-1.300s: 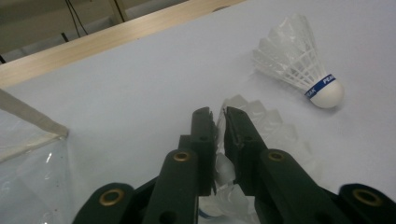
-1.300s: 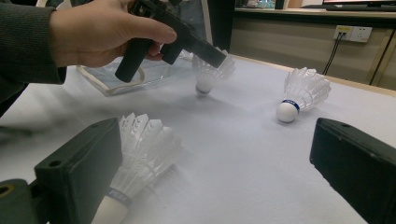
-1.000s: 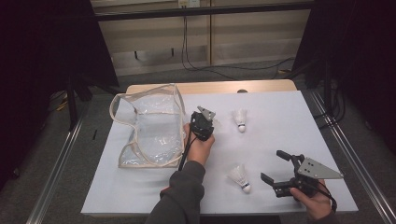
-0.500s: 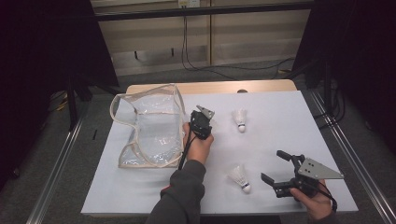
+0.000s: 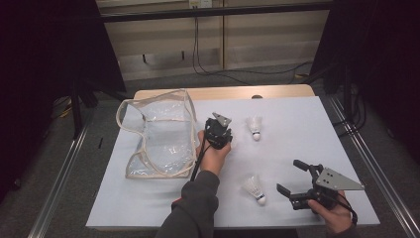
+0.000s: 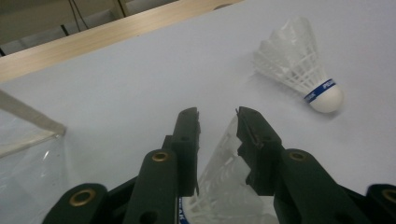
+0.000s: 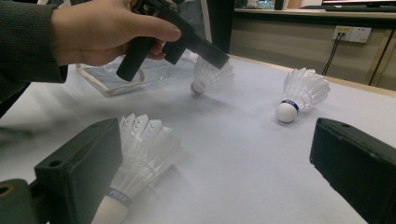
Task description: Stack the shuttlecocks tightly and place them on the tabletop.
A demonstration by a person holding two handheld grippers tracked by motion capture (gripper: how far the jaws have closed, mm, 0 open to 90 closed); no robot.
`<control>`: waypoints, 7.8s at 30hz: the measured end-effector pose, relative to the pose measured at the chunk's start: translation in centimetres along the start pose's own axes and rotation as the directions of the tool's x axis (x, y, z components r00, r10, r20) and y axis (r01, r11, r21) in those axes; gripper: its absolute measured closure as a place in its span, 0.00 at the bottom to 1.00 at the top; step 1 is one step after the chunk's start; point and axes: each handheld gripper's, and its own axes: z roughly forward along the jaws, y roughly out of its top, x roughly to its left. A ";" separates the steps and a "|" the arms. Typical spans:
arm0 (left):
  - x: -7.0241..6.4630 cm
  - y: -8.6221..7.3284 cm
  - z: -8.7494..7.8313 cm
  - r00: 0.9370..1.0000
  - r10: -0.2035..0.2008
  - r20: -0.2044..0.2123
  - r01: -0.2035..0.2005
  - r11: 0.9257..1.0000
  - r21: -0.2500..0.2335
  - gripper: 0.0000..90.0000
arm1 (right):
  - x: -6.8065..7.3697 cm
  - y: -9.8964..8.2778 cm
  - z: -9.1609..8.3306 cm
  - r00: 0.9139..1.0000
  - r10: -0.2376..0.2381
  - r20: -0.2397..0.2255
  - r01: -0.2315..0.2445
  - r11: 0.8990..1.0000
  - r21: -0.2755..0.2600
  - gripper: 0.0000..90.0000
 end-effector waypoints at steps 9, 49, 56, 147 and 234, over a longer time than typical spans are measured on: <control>-0.6 0.4 0.6 1.000 -0.004 0.017 0.004 1.000 0.000 0.75 | 0.0 0.0 0.0 1.000 -0.004 -0.001 0.004 1.000 -0.001 0.02; -0.7 1.2 1.3 1.000 -0.001 0.014 0.001 1.000 0.026 0.72 | 0.1 0.0 0.0 1.000 -0.006 -0.005 0.006 1.000 -0.002 0.02; -0.6 1.3 1.2 1.000 -0.006 0.016 0.006 1.000 0.025 0.71 | 0.0 0.0 0.0 1.000 -0.007 -0.003 0.007 1.000 -0.003 0.02; -2.2 0.1 -3.6 0.947 -0.046 0.317 0.046 0.999 0.006 0.16 | 0.1 0.1 0.1 1.000 -0.010 -0.008 0.010 1.000 0.006 0.02; -1.4 -8.3 -10.4 0.829 0.028 0.558 -0.025 1.000 -0.013 0.05 | 0.0 0.2 0.1 1.000 -0.013 0.008 0.013 1.000 0.020 0.01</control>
